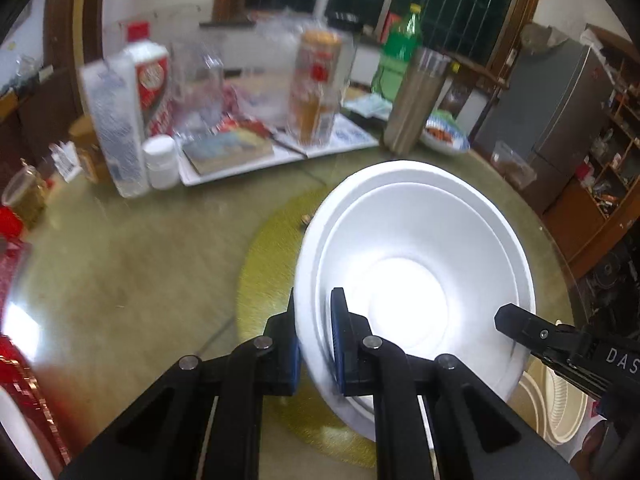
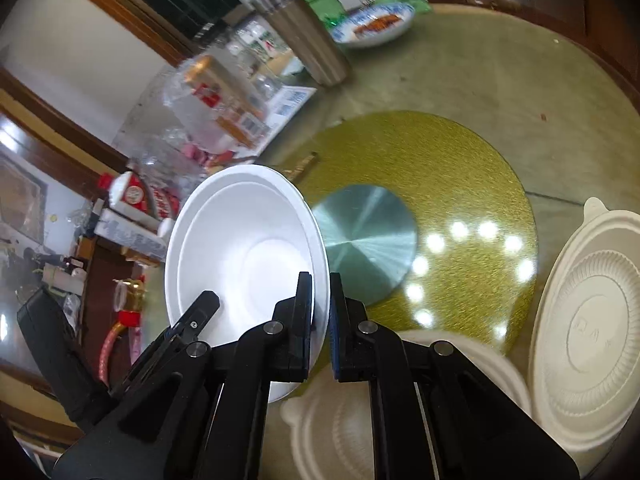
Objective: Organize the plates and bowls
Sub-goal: 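Carry the white bowl with the left gripper over to the red plate stack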
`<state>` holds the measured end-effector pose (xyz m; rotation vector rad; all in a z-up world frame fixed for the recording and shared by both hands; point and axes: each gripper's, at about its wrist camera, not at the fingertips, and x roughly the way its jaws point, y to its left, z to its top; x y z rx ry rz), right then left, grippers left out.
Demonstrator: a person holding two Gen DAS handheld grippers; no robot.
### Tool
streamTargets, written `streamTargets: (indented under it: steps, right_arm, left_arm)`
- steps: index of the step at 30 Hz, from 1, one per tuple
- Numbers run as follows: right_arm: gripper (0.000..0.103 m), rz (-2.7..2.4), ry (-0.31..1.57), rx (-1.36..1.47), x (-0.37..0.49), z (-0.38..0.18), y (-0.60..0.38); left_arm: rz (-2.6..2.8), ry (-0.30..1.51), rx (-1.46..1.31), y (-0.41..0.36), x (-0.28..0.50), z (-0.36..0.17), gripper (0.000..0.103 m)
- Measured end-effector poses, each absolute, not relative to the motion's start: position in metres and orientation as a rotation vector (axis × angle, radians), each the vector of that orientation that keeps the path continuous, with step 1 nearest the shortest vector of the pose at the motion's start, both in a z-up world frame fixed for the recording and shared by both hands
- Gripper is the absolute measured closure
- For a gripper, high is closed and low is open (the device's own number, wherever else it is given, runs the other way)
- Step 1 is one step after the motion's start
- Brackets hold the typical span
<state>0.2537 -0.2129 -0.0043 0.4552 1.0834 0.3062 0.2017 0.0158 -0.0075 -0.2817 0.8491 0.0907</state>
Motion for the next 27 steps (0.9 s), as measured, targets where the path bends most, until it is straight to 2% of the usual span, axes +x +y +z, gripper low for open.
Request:
streamTargets:
  steps: [12, 27]
  right_arm:
    - [0.096, 0.38, 0.957, 0.404, 0.17, 0.031, -0.184]
    - [0.096, 0.405, 0.938, 0.38, 0.104, 0.02, -0.169]
  left_arm:
    - [0.119, 0.758, -0.258, 0.038, 0.132, 0.016, 0.092]
    - [0.093, 0.784, -0.259, 0.051, 0.077, -0.002, 0.091]
